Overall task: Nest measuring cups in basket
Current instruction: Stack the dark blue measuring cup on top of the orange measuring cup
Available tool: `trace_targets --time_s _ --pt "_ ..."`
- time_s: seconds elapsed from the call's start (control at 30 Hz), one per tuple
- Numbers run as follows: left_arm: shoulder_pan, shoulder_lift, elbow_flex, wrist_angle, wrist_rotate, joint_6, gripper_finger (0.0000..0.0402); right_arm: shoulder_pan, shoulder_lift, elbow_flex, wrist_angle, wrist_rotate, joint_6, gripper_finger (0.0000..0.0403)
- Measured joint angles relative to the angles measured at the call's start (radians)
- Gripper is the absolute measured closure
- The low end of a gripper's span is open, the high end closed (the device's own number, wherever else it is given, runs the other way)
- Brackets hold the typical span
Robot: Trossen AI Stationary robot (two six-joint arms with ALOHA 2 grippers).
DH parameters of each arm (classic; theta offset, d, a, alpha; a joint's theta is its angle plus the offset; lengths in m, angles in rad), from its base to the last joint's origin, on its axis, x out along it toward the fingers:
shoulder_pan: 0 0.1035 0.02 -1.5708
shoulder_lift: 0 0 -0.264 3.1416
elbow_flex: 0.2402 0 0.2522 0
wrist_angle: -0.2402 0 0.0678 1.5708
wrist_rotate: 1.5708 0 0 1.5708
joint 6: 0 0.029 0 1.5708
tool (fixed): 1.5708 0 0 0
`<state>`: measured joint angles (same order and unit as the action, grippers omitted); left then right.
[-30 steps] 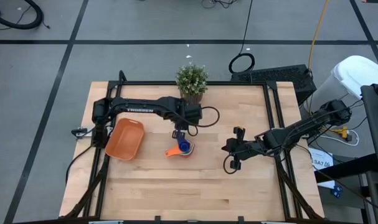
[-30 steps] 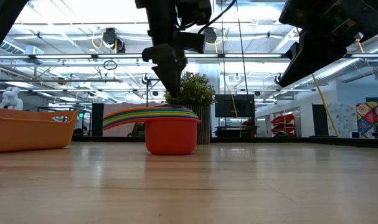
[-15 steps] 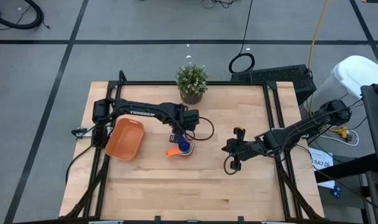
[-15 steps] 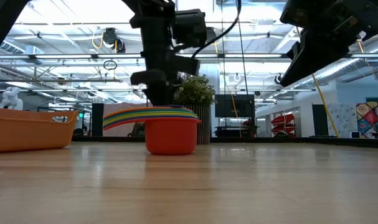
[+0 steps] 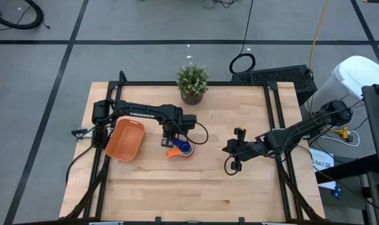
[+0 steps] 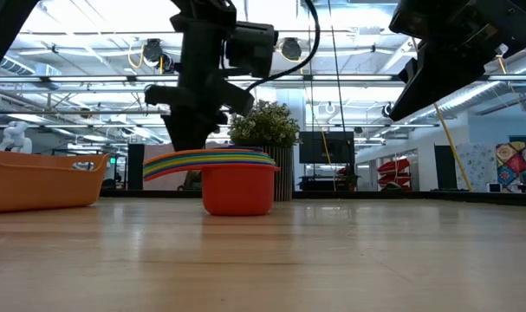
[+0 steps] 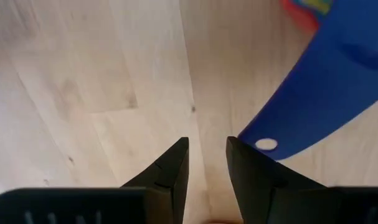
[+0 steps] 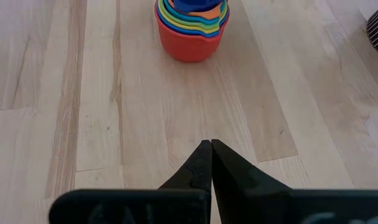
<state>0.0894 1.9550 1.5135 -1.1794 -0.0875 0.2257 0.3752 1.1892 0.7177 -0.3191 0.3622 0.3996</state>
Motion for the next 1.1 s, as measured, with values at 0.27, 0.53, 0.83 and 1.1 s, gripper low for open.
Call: trace_targets --time_s 0.27,0.53,0.83,1.1 --pt "-0.028 -0.006 0.0 0.05 -0.026 0.001 0.0291 0.0 0.0 0.0 0.004 0.0 0.014 0.0403" --pt "-0.035 -0.006 0.001 0.002 0.139 -0.079 0.0291 0.0 0.0 0.0 0.004 -0.001 0.012 0.0403" --pt "-0.1 -0.005 0.001 -0.048 0.141 -0.125 0.0291 0.0 0.0 0.0 0.006 -0.001 0.008 0.0403" --pt "-0.118 -0.005 0.001 -0.049 0.14 -0.158 0.0291 0.0 0.0 0.0 0.008 -0.001 0.008 0.0403"
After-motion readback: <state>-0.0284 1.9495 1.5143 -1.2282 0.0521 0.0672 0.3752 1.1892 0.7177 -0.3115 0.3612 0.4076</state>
